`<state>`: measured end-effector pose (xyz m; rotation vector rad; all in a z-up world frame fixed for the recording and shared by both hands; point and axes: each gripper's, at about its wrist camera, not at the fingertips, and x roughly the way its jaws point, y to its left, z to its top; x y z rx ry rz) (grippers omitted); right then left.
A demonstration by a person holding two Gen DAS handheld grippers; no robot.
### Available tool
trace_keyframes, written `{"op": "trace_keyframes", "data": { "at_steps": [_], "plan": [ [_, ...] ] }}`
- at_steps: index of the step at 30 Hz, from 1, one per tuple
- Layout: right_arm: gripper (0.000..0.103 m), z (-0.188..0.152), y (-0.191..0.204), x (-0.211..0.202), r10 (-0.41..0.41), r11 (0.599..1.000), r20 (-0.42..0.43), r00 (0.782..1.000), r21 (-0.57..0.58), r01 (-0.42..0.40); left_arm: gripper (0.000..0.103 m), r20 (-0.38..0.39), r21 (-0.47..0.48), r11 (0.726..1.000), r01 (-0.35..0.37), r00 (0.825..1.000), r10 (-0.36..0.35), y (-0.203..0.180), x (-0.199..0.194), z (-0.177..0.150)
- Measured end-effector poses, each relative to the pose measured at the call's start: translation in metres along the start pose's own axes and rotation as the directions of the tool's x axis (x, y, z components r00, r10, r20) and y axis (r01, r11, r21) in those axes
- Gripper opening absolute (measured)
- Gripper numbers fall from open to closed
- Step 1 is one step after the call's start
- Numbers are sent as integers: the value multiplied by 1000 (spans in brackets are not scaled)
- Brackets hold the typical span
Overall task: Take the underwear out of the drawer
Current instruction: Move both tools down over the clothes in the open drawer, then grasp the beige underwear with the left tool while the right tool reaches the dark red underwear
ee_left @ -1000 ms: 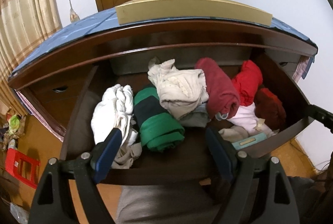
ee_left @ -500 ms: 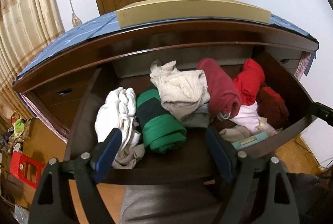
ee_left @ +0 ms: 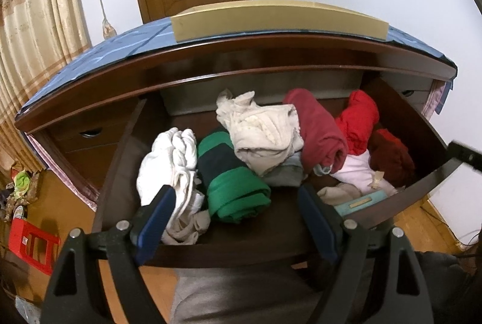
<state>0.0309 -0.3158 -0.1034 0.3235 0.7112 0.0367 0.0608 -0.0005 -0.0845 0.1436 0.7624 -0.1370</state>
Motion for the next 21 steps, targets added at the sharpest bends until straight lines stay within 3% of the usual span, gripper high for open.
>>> {"op": "trace_keyframes", "data": {
  "at_steps": [5, 11, 15, 17, 21],
  "plan": [
    [80, 20, 1, -16, -16, 1000, 66, 998, -8, 17, 84, 56, -30, 999, -37, 998, 39, 11, -10, 7],
    [80, 52, 37, -18, 16, 992, 133, 991, -129, 1, 85, 79, -81, 996, -28, 996, 34, 30, -13, 38],
    [80, 72, 58, 1, 91, 989, 105, 990, -122, -78, 85, 39, -152, 988, 26, 999, -21, 40, 3, 60],
    [80, 79, 70, 14, 121, 987, 83, 989, -121, -110, 85, 29, -147, 989, 6, 1000, -2, 38, 12, 69],
    [80, 86, 92, 45, 98, 984, 18, 995, -151, -94, 85, -1, -117, 993, -12, 1000, 12, 29, 33, 79]
  ]
}}
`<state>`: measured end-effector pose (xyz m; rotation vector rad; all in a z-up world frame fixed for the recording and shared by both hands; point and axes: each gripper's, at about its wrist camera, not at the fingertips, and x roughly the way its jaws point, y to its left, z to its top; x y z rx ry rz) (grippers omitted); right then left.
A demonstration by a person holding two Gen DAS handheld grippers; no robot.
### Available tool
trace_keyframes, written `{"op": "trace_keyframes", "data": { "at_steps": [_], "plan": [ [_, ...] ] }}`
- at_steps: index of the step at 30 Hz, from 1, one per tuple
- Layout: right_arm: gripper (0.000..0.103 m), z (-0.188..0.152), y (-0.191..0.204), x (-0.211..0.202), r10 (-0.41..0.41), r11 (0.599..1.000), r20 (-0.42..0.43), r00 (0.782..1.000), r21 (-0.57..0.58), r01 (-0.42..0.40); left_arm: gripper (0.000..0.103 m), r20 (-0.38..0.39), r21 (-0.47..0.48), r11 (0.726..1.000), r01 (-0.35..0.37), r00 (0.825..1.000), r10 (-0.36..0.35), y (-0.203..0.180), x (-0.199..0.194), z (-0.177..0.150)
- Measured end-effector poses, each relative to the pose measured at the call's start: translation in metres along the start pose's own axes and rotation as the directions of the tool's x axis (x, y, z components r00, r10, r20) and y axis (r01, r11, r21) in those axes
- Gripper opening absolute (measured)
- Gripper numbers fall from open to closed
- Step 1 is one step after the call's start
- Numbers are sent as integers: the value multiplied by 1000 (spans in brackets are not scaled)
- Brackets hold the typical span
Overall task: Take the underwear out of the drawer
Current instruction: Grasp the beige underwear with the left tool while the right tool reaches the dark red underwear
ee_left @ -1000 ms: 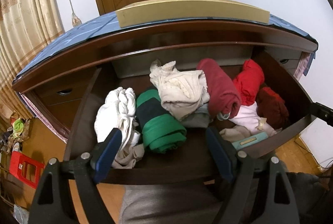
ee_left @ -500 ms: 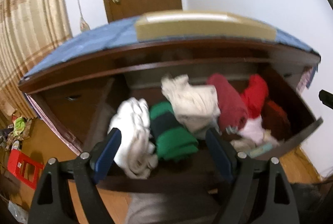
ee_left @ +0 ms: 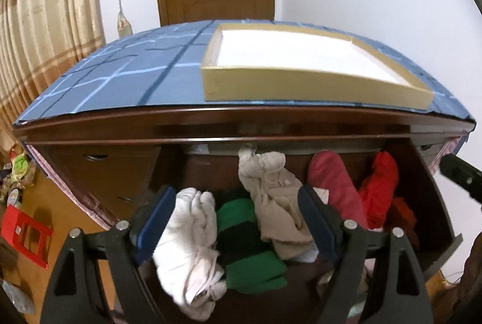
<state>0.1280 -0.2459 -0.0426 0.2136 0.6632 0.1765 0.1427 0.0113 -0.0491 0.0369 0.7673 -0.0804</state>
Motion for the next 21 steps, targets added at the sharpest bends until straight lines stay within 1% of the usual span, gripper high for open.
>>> {"op": "trace_keyframes", "data": {
  "at_steps": [4, 6, 12, 15, 17, 21],
  "plan": [
    [80, 2, 4, 34, 27, 1000, -87, 996, 16, -26, 85, -61, -6, 1000, 5, 998, -5, -6, 23, 2],
    [80, 2, 6, 46, 40, 999, -113, 993, 29, -37, 85, -90, -11, 1000, 2, 996, -3, -8, 33, 2],
    [80, 7, 10, 80, -6, 999, -198, 980, 36, 13, 85, -146, -25, 999, -20, 989, 16, -17, 56, 8],
    [80, 7, 10, 96, -9, 998, -230, 973, 55, 22, 85, -161, -27, 999, -31, 987, 27, -20, 64, 13],
    [80, 11, 13, 106, -13, 998, -247, 969, 50, 26, 85, -190, -17, 999, -52, 981, 48, -23, 72, 17],
    [79, 13, 19, 118, -19, 999, -286, 958, 35, 30, 85, -244, -14, 999, -50, 969, 45, -28, 83, 18]
  ]
}}
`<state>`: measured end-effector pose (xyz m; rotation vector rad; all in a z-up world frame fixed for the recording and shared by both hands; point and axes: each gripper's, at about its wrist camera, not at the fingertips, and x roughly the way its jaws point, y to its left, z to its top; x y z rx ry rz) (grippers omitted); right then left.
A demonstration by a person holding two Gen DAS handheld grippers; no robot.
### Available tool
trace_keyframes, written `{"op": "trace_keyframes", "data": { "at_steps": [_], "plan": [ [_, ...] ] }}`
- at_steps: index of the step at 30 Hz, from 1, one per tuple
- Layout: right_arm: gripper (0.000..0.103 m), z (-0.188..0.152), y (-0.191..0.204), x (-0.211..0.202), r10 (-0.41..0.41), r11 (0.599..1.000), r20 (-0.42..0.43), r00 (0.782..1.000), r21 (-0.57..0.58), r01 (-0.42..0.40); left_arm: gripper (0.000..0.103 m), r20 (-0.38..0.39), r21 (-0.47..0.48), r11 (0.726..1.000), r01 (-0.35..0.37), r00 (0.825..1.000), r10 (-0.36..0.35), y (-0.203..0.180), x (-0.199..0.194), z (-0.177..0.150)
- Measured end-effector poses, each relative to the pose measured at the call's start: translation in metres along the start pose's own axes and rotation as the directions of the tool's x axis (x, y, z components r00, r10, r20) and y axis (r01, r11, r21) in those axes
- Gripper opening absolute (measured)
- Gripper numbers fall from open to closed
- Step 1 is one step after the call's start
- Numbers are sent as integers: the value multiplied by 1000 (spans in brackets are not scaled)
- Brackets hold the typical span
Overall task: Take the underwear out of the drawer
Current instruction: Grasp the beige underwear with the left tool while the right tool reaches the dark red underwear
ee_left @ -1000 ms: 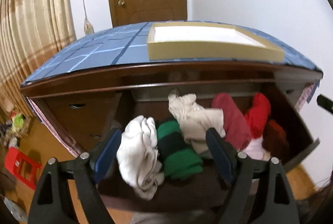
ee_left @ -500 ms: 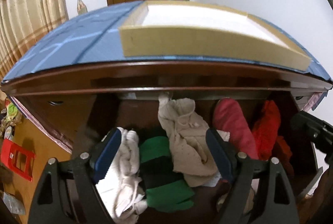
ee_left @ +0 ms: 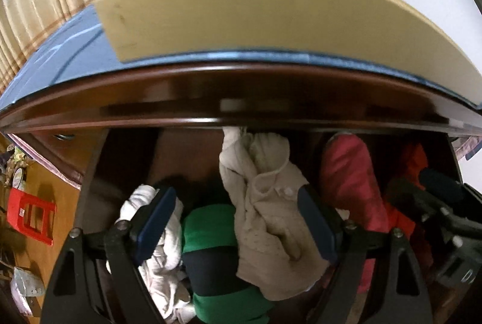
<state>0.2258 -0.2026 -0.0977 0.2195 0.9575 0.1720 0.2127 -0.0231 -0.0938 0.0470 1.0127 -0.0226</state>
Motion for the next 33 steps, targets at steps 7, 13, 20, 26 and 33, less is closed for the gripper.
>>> {"op": "trace_keyframes", "data": {
  "at_steps": [7, 13, 20, 26, 33],
  "plan": [
    [77, 1, 2, 13, 9, 1000, -64, 998, 19, -8, 84, -83, -62, 998, -4, 997, -2, 0, 14, 0],
    [72, -7, 4, 16, 10, 1000, -108, 994, 14, -9, 84, -107, -68, 998, -3, 994, -4, -2, 19, -1],
    [71, -9, 9, 23, 7, 1000, -124, 992, 11, -5, 30, -101, -48, 993, 110, 988, -114, -5, 23, 3],
    [71, -9, 18, 32, -15, 1000, -148, 989, -14, 13, 20, -92, -41, 991, 128, 987, -131, -6, 19, 2],
    [28, -19, 33, 38, 52, 995, -192, 980, -76, -68, 18, -53, 9, 982, 190, 980, -189, -5, -1, -2]
  ]
}}
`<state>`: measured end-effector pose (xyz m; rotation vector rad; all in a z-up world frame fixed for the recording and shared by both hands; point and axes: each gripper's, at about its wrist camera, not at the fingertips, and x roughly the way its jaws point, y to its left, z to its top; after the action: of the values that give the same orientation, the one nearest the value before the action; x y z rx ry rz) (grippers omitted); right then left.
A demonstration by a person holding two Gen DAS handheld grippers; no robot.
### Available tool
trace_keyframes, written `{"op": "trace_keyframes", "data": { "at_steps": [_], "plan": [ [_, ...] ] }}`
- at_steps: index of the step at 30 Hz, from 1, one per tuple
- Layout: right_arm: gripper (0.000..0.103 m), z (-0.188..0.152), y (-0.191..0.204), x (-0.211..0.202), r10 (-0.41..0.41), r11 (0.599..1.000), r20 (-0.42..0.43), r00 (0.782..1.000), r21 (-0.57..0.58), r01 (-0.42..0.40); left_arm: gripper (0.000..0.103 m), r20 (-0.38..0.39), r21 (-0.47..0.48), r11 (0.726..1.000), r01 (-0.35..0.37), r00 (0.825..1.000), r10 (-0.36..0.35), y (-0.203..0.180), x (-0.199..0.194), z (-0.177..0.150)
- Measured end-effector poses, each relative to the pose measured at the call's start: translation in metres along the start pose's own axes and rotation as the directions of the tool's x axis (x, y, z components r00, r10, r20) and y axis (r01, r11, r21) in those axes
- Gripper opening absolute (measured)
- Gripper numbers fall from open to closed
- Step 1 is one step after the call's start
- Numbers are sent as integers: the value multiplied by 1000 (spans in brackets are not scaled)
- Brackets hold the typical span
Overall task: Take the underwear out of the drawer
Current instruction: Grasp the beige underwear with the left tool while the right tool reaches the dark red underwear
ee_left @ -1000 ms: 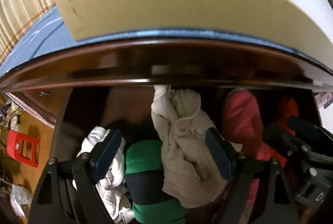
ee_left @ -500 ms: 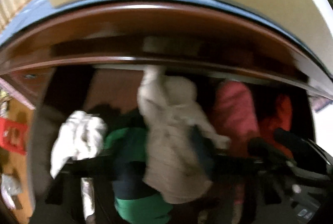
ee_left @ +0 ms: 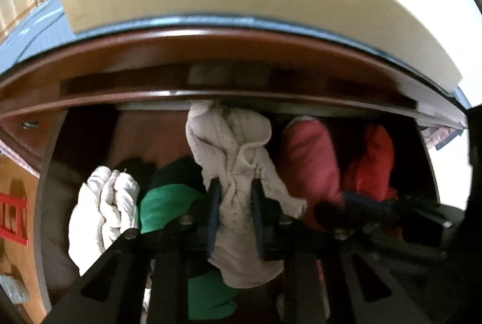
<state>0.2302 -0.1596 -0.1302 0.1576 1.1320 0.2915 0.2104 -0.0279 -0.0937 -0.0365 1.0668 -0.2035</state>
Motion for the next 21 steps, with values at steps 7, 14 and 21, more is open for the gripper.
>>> {"op": "trace_keyframes", "data": {
  "at_steps": [7, 14, 21],
  "plan": [
    [24, -9, -7, -14, 23, 1000, 29, 999, 10, -24, 18, -27, 21, 1000, 14, 1000, -13, 7, -10, -8],
    [28, -4, -14, -16, 88, 995, 33, 996, 49, -89, 28, -60, -3, 1000, -20, 998, 20, 11, 3, -7],
    [59, 3, -19, -15, 75, 995, 10, 997, 68, -75, 64, -73, -105, 992, -72, 995, 64, 23, 8, -4]
  ]
}}
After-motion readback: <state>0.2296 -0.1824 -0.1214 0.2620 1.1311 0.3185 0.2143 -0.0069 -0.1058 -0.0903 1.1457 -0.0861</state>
